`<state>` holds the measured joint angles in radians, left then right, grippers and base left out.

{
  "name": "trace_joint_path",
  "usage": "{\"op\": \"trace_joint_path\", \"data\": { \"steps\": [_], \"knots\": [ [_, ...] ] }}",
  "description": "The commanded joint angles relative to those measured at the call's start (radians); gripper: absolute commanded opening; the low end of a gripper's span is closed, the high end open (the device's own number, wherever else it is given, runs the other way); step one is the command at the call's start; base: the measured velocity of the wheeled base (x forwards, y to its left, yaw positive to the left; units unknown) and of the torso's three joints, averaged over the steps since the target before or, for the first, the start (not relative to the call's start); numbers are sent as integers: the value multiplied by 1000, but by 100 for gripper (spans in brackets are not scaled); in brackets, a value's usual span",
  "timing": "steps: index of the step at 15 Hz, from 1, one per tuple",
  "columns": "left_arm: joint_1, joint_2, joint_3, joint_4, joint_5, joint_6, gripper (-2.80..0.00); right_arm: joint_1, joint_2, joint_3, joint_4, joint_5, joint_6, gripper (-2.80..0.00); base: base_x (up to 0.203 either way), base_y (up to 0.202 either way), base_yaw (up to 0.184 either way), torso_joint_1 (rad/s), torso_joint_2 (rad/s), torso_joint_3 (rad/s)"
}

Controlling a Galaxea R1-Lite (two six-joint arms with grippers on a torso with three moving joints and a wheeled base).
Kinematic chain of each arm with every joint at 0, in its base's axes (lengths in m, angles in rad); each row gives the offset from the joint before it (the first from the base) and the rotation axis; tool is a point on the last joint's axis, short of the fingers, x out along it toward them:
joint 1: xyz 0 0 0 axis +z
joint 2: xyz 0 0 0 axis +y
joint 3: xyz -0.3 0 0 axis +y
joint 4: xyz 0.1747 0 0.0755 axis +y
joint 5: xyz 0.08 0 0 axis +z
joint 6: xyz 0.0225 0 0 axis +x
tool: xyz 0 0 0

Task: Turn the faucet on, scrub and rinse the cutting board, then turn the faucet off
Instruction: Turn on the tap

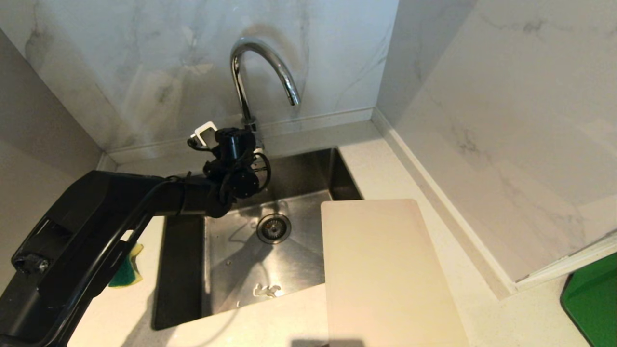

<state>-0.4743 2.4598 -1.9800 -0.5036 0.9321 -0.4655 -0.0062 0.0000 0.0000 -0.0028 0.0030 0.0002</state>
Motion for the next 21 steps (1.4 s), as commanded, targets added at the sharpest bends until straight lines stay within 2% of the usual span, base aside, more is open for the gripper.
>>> {"op": "trace_joint_path", "data": {
  "steps": [1,5,12,15,17,21],
  "knots": [
    [-15,-24,2,22,4,-5,0,0,0,0,0,0,0,-280,0,0,0,0,0,0],
    [-20,-49,3,69,4,-28,0,0,0,0,0,0,0,-280,0,0,0,0,0,0],
    [-26,-58,3,73,9,-45,0,0,0,0,0,0,0,-280,0,0,0,0,0,0],
    [-23,-42,1,16,20,-53,0,0,0,0,0,0,0,-280,0,0,0,0,0,0],
    [-24,-23,1,-78,24,-63,0,0,0,0,0,0,0,-280,0,0,0,0,0,0],
    [-20,17,1,-90,31,-77,0,0,0,0,0,0,0,-280,0,0,0,0,0,0]
  ]
}}
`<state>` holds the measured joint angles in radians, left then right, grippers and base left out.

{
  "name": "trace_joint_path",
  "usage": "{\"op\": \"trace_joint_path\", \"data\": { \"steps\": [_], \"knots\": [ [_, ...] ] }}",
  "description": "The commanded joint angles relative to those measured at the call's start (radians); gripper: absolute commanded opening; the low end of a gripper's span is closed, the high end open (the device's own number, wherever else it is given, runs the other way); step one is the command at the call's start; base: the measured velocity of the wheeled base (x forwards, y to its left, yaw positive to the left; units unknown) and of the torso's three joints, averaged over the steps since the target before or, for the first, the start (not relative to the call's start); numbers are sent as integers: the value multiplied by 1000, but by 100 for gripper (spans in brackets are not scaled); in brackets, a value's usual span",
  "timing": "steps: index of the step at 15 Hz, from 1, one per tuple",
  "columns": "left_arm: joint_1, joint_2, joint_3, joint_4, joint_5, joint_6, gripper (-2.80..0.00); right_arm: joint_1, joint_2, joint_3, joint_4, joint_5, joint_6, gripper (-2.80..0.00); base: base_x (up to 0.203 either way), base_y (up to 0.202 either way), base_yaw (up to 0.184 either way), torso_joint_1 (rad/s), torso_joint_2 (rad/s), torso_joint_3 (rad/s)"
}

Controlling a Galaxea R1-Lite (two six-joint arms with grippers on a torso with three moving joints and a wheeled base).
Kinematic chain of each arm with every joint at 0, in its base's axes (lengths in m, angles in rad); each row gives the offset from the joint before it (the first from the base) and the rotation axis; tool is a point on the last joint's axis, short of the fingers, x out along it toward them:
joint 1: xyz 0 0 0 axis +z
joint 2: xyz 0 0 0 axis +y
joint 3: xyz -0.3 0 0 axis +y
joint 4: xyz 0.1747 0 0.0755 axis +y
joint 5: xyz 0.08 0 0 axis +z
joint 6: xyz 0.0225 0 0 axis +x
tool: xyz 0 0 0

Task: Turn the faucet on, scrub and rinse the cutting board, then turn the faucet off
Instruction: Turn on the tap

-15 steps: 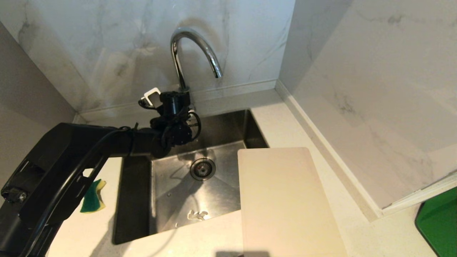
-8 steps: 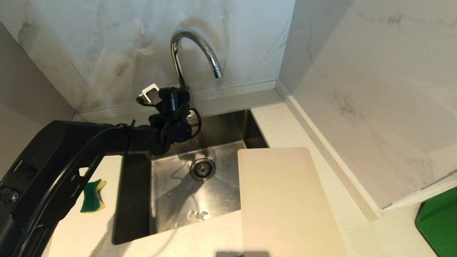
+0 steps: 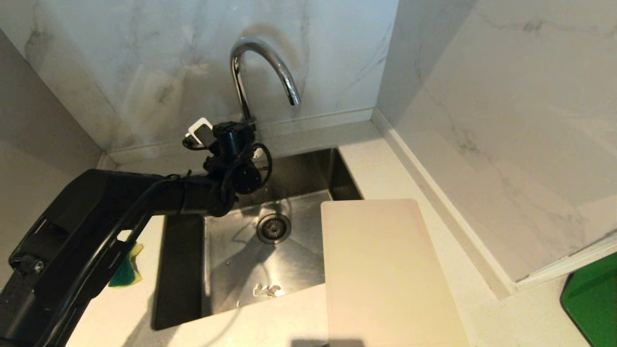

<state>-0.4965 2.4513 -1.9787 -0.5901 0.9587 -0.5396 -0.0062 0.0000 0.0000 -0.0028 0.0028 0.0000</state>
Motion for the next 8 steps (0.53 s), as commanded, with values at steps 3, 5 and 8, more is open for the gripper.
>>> {"op": "trace_joint_path", "data": {
  "steps": [3,5,8],
  "knots": [
    [4,38,-2,-8,3,-3,0,0,0,0,0,0,0,-280,0,0,0,0,0,0],
    [4,46,-2,-11,5,-3,0,0,0,0,0,0,0,-280,0,0,0,0,0,0],
    [7,51,-1,-11,5,-2,0,0,0,0,0,0,0,-280,0,0,0,0,0,0]
  ]
}}
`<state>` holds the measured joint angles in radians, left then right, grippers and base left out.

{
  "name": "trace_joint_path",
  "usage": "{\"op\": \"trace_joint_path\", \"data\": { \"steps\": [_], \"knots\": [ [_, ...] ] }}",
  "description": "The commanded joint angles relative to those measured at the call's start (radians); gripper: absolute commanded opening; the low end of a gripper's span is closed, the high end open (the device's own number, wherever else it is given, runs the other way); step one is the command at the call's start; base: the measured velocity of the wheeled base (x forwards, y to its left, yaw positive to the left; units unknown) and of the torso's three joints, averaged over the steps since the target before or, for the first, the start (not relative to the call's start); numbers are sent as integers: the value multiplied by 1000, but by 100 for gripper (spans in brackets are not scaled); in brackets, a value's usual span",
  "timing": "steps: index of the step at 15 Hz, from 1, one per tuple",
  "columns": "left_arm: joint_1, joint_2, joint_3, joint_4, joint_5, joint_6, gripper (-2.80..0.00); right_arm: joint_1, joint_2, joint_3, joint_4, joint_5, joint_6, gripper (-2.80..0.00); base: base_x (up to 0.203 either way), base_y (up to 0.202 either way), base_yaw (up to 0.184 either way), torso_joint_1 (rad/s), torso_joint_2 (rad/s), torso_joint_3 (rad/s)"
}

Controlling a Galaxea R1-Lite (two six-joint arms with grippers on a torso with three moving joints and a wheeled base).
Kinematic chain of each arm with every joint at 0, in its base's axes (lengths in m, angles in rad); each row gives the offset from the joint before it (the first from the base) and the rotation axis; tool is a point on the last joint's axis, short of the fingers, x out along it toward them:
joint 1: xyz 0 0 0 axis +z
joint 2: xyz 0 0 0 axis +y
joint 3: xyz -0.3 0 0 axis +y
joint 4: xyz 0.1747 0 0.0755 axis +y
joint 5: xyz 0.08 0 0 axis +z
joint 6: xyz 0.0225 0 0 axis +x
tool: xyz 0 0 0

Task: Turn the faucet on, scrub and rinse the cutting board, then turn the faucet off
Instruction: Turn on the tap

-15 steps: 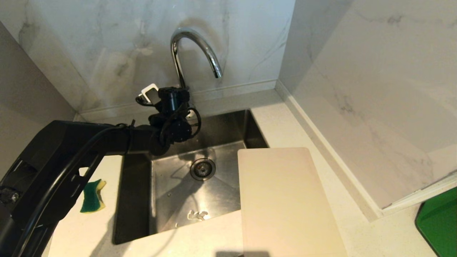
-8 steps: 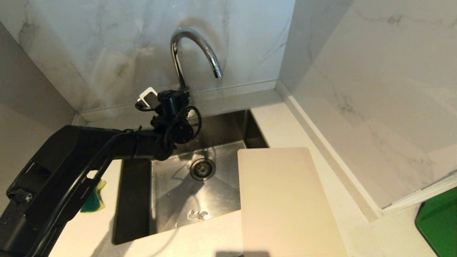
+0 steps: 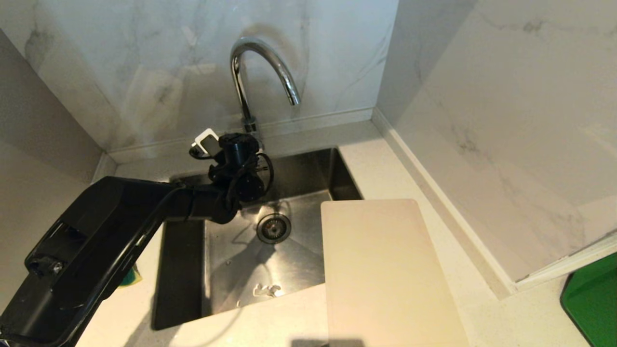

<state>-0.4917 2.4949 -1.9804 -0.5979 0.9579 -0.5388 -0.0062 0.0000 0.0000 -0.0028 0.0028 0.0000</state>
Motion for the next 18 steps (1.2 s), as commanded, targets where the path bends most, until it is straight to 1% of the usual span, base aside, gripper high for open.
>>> {"op": "trace_joint_path", "data": {
  "steps": [1,10,15,17,18],
  "knots": [
    [6,5,0,-3,4,-1,0,0,0,0,0,0,0,-280,0,0,0,0,0,0],
    [8,-13,2,10,-1,-1,0,0,0,0,0,0,0,-280,0,0,0,0,0,0],
    [-8,-38,3,81,5,-7,0,0,0,0,0,0,0,-280,0,0,0,0,0,0],
    [-15,-48,3,118,5,-32,0,0,0,0,0,0,0,-280,0,0,0,0,0,0],
    [-16,-51,3,153,5,-54,0,0,0,0,0,0,0,-280,0,0,0,0,0,0]
  ]
}}
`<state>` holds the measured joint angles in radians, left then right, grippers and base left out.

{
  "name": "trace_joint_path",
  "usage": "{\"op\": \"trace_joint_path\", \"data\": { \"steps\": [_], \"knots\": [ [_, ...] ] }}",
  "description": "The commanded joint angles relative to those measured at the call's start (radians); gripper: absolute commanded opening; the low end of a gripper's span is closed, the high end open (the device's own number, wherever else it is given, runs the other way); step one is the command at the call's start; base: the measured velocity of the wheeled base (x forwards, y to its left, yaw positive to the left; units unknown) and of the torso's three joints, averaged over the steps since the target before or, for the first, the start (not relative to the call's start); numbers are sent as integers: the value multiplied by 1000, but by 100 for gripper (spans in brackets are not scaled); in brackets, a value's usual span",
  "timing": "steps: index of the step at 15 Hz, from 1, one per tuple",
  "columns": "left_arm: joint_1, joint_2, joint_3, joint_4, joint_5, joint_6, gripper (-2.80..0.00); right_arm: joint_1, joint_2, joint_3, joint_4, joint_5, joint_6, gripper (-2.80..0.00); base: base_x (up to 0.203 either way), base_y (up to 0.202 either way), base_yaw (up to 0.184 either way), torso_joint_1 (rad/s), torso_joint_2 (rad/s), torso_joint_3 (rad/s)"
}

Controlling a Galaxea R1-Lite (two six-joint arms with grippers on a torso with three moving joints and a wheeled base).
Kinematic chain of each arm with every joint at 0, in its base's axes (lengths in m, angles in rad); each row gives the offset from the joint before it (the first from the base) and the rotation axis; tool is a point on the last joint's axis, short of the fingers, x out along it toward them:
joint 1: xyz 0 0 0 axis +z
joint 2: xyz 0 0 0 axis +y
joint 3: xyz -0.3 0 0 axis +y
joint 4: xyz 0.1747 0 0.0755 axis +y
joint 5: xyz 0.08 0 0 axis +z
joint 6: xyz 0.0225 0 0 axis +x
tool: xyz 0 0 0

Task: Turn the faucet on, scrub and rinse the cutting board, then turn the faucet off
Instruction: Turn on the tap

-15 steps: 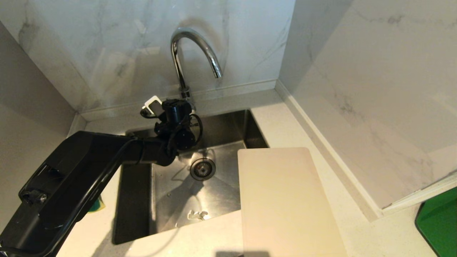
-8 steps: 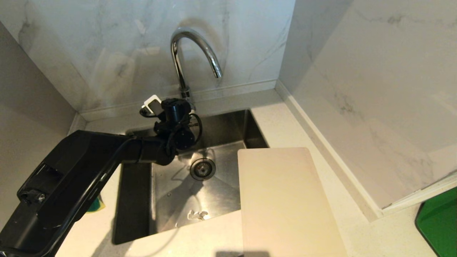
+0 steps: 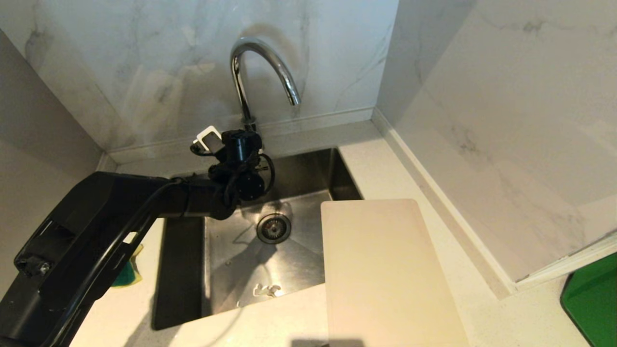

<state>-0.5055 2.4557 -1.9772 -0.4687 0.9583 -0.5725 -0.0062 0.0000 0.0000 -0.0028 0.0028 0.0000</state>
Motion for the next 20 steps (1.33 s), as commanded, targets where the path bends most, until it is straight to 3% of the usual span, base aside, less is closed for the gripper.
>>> {"op": "trace_joint_path", "data": {
  "steps": [1,6,15,20],
  "knots": [
    [-2,-19,0,53,4,-43,0,0,0,0,0,0,0,-280,0,0,0,0,0,0],
    [-5,-25,-2,32,-4,-52,0,0,0,0,0,0,0,-280,0,0,0,0,0,0],
    [24,60,-2,-227,20,138,0,0,0,0,0,0,0,-280,0,0,0,0,0,0],
    [51,78,-3,-229,16,140,0,0,0,0,0,0,0,-280,0,0,0,0,0,0]
  ]
}}
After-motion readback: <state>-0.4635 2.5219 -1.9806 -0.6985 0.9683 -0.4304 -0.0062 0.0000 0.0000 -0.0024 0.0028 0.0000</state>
